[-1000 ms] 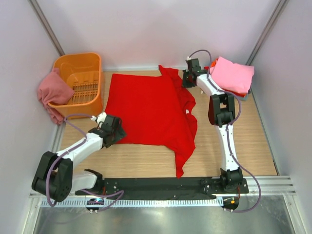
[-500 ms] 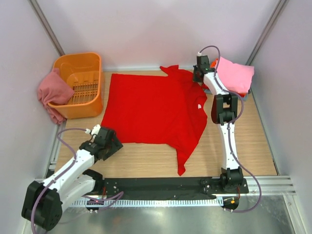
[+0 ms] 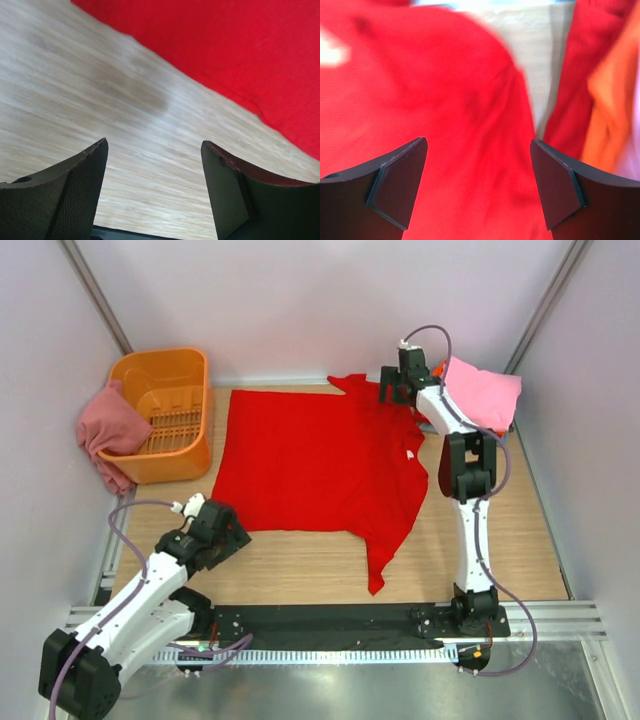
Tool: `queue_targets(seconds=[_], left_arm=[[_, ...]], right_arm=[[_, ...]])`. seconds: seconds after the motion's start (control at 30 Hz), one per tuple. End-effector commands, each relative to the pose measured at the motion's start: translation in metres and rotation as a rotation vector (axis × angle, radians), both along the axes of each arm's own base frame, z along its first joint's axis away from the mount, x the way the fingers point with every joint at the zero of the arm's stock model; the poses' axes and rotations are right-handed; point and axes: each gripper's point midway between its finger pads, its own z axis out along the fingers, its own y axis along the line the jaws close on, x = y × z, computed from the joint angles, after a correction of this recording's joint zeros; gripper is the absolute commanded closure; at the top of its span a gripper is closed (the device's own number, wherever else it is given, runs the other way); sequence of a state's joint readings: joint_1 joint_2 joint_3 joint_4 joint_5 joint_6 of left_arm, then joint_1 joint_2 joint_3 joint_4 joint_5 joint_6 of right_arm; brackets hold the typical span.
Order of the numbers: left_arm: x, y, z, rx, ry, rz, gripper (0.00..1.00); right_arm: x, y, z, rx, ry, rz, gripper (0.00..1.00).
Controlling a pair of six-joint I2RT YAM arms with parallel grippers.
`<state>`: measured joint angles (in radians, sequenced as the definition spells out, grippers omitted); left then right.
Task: Fold and stack the t-shirts
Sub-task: Flatten the tshirt out
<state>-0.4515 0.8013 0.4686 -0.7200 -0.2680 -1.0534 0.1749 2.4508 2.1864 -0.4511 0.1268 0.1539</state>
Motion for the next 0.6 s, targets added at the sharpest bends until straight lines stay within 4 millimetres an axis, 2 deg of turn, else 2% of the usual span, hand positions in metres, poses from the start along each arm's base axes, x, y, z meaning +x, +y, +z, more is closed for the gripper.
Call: queue_targets(seconds=[0.0, 0.03, 0.07, 0.1, 0.13, 0.17, 0.2, 0.23, 0.27, 0.3, 0.33, 0.37, 0.4, 0.43, 0.47, 0.5, 0.57], left_arm=[[0.028, 0.004, 0.029, 0.047, -0.121, 0.014, 0.23], [0.031, 0.003, 0.031, 0.045, -0.133, 0.01, 0.22], [0.035, -0.001, 0.033, 0.03, -0.146, 0.004, 0.21], [0.041, -0.005, 0.035, 0.013, -0.169, 0.001, 0.21], [0.043, -0.007, 0.037, 0.006, -0.177, 0.0, 0.21], [0.045, -0.009, 0.037, -0.006, -0.179, -0.002, 0.21], [0.048, -0.012, 0.041, -0.018, -0.193, -0.006, 0.21], [0.049, -0.013, 0.042, -0.024, -0.199, -0.01, 0.21], [0.049, -0.014, 0.045, -0.032, -0.206, -0.014, 0.21], [0.05, -0.015, 0.047, -0.034, -0.217, -0.018, 0.21], [0.05, -0.014, 0.049, -0.033, -0.226, -0.021, 0.21], [0.05, -0.014, 0.051, -0.036, -0.241, -0.018, 0.21], [0.051, -0.014, 0.051, -0.04, -0.25, -0.023, 0.2], [0.052, -0.015, 0.05, -0.044, -0.259, -0.026, 0.2], [0.053, -0.017, 0.05, -0.049, -0.263, -0.035, 0.2], [0.055, -0.02, 0.049, -0.058, -0.266, -0.043, 0.21], [0.058, -0.021, 0.05, -0.056, -0.273, -0.049, 0.21]], right_arm=[[-0.034, 0.025, 0.127, 0.115, -0.18, 0.022, 0.1], [-0.063, 0.027, 0.14, 0.163, -0.176, 0.011, 0.1], [-0.08, 0.039, 0.141, 0.184, -0.167, 0.028, 0.1], [-0.109, 0.045, 0.116, 0.192, -0.1, 0.028, 0.1], [-0.133, 0.045, 0.137, 0.197, -0.127, 0.017, 0.1], [-0.156, 0.06, 0.135, 0.204, -0.11, 0.044, 0.1], [-0.189, 0.06, 0.094, 0.19, -0.012, 0.045, 0.09], [-0.213, 0.054, 0.105, 0.213, -0.027, 0.0, 0.09], [-0.234, 0.054, 0.093, 0.223, 0.004, -0.024, 0.1], [-0.271, 0.041, 0.046, 0.21, 0.113, -0.061, 0.11], [-0.29, 0.037, 0.038, 0.238, 0.128, -0.083, 0.11], [-0.308, 0.033, 0.045, 0.311, 0.108, -0.13, 0.14], [-0.338, 0.024, 0.012, 0.307, 0.178, -0.148, 0.2], [-0.349, 0.026, 0.008, 0.347, 0.18, -0.153, 0.23], [-0.36, 0.028, 0.013, 0.412, 0.167, -0.154, 0.29], [-0.375, 0.025, -0.004, 0.421, 0.206, -0.166, 0.38], [-0.387, 0.023, -0.01, 0.435, 0.225, -0.182, 0.4]])
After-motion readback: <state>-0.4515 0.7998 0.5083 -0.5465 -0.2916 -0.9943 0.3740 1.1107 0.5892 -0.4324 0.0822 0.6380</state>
